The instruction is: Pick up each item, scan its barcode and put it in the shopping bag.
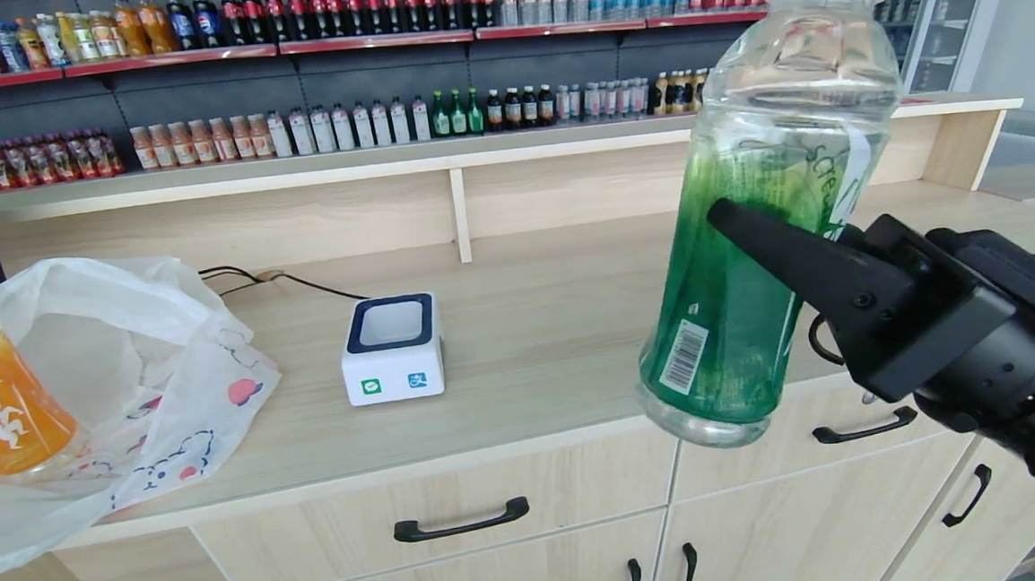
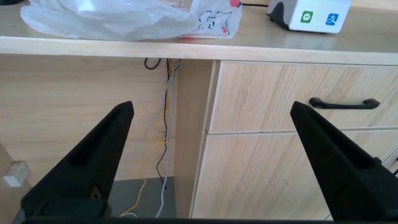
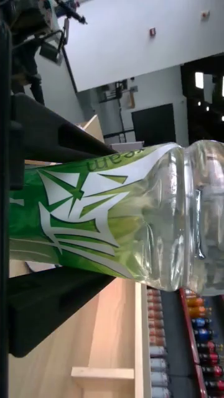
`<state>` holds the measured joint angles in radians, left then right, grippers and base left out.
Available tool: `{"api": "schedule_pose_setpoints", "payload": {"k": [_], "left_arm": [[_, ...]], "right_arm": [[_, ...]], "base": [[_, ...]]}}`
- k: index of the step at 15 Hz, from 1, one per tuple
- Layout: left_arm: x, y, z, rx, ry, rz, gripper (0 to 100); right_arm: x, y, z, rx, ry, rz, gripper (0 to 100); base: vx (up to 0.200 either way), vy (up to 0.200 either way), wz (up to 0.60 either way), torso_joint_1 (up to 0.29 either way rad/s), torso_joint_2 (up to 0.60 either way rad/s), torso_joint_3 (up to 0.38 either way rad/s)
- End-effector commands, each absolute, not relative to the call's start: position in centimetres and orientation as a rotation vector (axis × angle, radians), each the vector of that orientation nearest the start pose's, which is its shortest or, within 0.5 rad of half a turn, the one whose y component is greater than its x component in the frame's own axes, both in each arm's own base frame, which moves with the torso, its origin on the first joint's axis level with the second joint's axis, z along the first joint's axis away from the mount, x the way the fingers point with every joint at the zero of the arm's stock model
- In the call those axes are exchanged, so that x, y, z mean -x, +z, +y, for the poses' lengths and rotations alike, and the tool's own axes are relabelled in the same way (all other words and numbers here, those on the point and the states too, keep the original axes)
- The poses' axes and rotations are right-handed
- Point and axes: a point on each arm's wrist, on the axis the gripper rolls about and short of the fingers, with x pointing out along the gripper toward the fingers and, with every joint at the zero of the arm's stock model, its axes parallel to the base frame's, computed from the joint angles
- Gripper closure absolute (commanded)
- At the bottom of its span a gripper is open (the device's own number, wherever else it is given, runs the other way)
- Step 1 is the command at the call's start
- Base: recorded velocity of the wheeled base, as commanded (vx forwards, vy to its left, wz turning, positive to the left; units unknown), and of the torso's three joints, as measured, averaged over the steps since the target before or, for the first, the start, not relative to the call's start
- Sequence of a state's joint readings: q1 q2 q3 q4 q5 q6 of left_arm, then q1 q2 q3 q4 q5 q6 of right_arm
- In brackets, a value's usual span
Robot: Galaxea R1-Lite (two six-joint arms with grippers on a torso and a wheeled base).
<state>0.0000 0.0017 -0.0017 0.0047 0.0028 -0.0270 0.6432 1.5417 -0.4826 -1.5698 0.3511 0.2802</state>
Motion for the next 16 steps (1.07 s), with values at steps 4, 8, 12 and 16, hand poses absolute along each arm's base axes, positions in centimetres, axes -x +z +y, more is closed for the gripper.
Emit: {"api": "schedule_pose_setpoints", "payload": {"k": [4,8,12,16], "left_arm": [[2.3,7.5,0.0,0.026,0.003,0.005,0],[2.3,7.5,0.0,0.026,0.003,0.005,0],[2.3,7.5,0.0,0.026,0.003,0.005,0],[2.3,7.5,0.0,0.026,0.003,0.005,0]], "right_arm": [[-21.9,20.1,14.0,-0.135,0.745,-0.351,100],[-22.1,18.6,13.5,-0.094,0.535,-0.302,100],[-21.0,17.3,12.8,-0.072,0.538,-0.241,100],[-20.9,18.0,12.7,-0.085,0.533,-0.268,100]], "base": [[0.000,0.000,0.00,0.000,0.00,0.000],[0.000,0.000,0.00,0.000,0.00,0.000],[0.000,0.000,0.00,0.000,0.00,0.000],[-0.150,0.000,0.00,0.008,0.00,0.002]]}}
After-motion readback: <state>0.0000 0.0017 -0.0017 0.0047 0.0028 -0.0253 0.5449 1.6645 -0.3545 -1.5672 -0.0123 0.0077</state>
